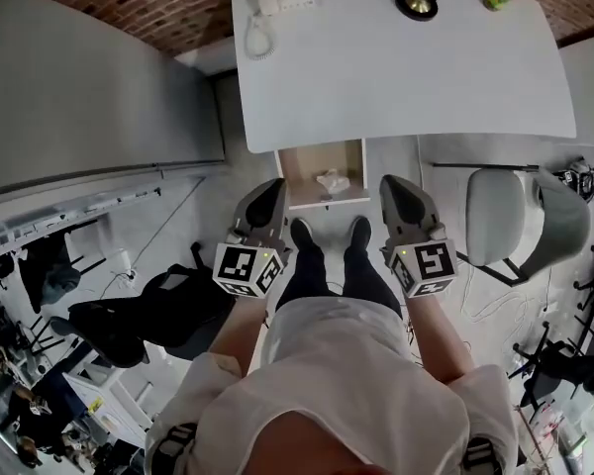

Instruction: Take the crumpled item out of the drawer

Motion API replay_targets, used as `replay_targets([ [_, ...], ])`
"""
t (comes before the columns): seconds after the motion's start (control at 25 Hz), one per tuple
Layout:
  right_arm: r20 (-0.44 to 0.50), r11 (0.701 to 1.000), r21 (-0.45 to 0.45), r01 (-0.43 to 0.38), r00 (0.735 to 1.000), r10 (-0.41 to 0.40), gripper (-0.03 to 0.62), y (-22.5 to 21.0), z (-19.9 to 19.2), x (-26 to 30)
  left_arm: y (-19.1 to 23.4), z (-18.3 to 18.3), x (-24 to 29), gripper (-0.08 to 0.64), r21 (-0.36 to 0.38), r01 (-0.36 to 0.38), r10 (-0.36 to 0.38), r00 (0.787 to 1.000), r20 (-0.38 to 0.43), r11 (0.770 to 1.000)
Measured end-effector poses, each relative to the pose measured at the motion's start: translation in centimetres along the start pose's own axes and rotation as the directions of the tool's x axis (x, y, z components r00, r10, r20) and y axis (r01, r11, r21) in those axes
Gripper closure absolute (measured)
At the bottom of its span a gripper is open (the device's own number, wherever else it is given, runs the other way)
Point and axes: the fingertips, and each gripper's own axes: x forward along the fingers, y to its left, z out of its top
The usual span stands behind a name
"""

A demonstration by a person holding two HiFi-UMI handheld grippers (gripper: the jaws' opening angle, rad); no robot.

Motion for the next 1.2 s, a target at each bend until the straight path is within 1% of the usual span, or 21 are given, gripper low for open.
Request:
replay_targets([
  [0.16,-0.03,1.0,0.009,0.002,1.0,-0.002,0.584,-0.5,-2.4,0.7,0.4,-2.8,0.7,0.551,-0.039,-0.003,0.002,0.999,-0.037,0.999],
  [0.32,-0.06,1.0,0.014,-0.002,0.998,0.002,0.584,-0.9,-5.1,1.7,0.9,-5.6,1.3,0.551,-0.052,-0.009,0.006,0.998,-0.064,0.999],
  [0.56,-0.107,0.999,0.039,-0.01,0.994,0.014,0.583,-1.4,-9.5,3.2,2.6,-10.5,2.0,0.551,-0.104,-0.044,0.031,0.992,-0.119,0.994],
  [0.76,-0.139,0.998,0.061,0.009,0.99,-0.001,0.583,-2.5,-13.3,4.5,3.4,-14.3,2.5,0.551,-0.144,-0.067,0.045,0.987,-0.153,0.987],
  [1.08,-0.191,0.995,0.097,0.007,0.982,0.012,0.583,-2.3,-19.2,6.8,4.5,-20.5,3.0,0.551,-0.166,-0.089,0.051,0.974,-0.221,0.982],
  [1.2,-0.217,0.994,0.111,0.001,0.976,0.023,0.583,-1.9,-21.3,7.1,4.7,-22.7,2.8,0.551,-0.17,-0.11,0.063,0.964,-0.259,0.979],
])
